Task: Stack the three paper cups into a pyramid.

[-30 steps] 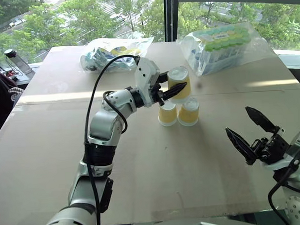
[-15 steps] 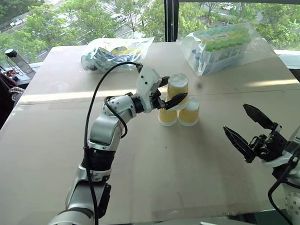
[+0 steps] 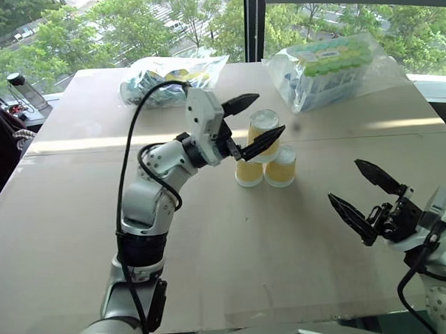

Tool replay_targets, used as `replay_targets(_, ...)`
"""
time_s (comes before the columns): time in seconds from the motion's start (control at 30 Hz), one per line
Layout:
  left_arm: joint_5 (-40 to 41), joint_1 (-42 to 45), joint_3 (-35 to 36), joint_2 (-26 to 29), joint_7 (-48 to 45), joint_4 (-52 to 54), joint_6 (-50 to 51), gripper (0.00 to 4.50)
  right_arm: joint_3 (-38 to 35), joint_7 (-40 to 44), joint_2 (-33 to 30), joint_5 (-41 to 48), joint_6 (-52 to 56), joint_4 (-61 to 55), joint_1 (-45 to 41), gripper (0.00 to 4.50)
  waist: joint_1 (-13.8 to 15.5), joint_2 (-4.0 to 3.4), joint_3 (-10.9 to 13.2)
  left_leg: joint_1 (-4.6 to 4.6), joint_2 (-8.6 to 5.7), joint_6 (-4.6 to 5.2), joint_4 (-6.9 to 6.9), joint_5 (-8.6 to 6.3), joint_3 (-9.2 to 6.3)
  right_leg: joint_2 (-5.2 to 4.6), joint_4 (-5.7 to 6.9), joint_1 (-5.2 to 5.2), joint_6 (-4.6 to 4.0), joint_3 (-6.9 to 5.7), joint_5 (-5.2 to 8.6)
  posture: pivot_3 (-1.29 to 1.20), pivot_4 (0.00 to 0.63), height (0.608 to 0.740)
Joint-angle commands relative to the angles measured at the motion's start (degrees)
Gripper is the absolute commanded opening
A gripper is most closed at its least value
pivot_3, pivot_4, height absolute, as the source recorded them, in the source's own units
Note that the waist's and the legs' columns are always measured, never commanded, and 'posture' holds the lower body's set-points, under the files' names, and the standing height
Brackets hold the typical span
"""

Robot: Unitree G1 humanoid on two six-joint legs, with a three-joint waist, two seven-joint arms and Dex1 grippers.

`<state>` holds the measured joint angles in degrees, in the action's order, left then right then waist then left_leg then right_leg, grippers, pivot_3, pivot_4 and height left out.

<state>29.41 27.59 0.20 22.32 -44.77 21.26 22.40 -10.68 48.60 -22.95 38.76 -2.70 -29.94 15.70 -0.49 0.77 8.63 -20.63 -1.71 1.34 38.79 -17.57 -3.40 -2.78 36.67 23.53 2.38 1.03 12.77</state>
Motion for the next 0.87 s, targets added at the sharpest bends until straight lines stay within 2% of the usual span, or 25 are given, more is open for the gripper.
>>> replay_targets(0.03, 1.04, -8.01, 4.53, 5.0, 1.99, 7.97, 3.4, 4.46, -0.16, 2.6, -1.28, -0.67, -0.91, 2.5, -0.73, 4.5, -0.43, 0.01, 0.0, 0.0, 0.01, 0.0, 0.0, 0.0, -0.01, 0.02, -0.01, 0.01, 0.0, 0.03, 0.0, 0.0, 0.15, 0.74)
replay_targets(0.1, -4.04, -13.06, 6.54, 7.6, 5.17, 8.23, 1.76, 4.46, -0.07, 3.33, -1.37, -1.39, -1.67, 4.75, -1.4, 4.5, -0.2, 0.02, 0.02, 0.02, 0.03, 0.01, -0.02, -0.01, -0.01, 0.04, -0.01, 0.01, -0.01, 0.08, 0.0, 0.0, 0.15, 0.74)
replay_targets(0.23, -9.45, -19.67, 9.33, 7.23, 10.75, 8.65, -3.16, 4.46, 0.81, 4.52, -1.16, -2.05, -2.19, 6.73, -2.63, 4.5, 0.78, 0.05, 0.04, -0.02, 0.0, 0.16, -0.01, -0.09, -0.12, 0.09, -0.01, -0.01, -0.01, 0.03, 0.0, 0.0, 0.15, 0.74)
replay_targets(0.3, -6.54, -22.75, 9.85, 5.0, 11.4, 12.04, -3.37, 4.46, 1.09, 4.93, -1.24, -2.13, -2.03, 6.9, -2.68, 4.5, 1.26, 0.04, 0.04, -0.01, -0.02, 0.12, -0.01, -0.07, -0.11, 0.08, -0.03, -0.02, -0.01, 0.03, 0.0, 0.0, 0.15, 0.74)
replay_targets(0.47, 0.65, -34.23, 8.21, 4.99, 8.08, 20.79, -0.6, 4.46, 0.89, 5.92, -1.62, -2.23, -2.07, 7.79, -2.1, 4.5, 1.22, 0.04, 0.04, -0.11, 0.0, -0.01, -0.02, -0.01, -0.1, -0.15, -0.14, 0.01, -0.02, 0.05, 0.01, 0.0, 0.15, 0.74)
replay_targets(0.57, -1.46, -42.87, 7.2, 6.89, 7.84, 20.79, 0.67, 4.46, 0.45, 8.01, -2.18, -4.16, -4.34, 10.71, -0.51, 4.5, 1.25, 0.02, 0.04, -0.09, 0.01, 0.05, -0.1, -0.04, -0.1, -0.16, -0.17, 0.01, -0.03, 0.03, 0.01, 0.0, 0.15, 0.74)
replay_targets(0.67, -6.22, -49.96, 3.34, 8.88, 7.77, 18.61, -0.15, 4.46, -0.27, 9.42, -2.72, -5.23, -5.55, 13.04, 1.61, 4.5, 1.21, -0.05, 0.03, 0.01, 0.01, 0.26, -0.12, -0.16, -0.07, -0.14, -0.17, -0.06, -0.11, 0.04, 0.06, 0.0, 0.15, 0.74)
replay_targets(0.87, -12.51, -54.83, -0.62, 8.9, 7.79, 14.14, -6.71, 4.46, -1.2, 11.15, -4.92, -6.57, -6.19, 14.96, 6.54, 4.5, 1.34, 0.0, 0.03, 0.03, 0.03, 0.29, -0.1, -0.16, -0.07, -0.1, -0.18, -0.11, -0.24, 0.02, 0.16, 0.0, 0.15, 0.74)
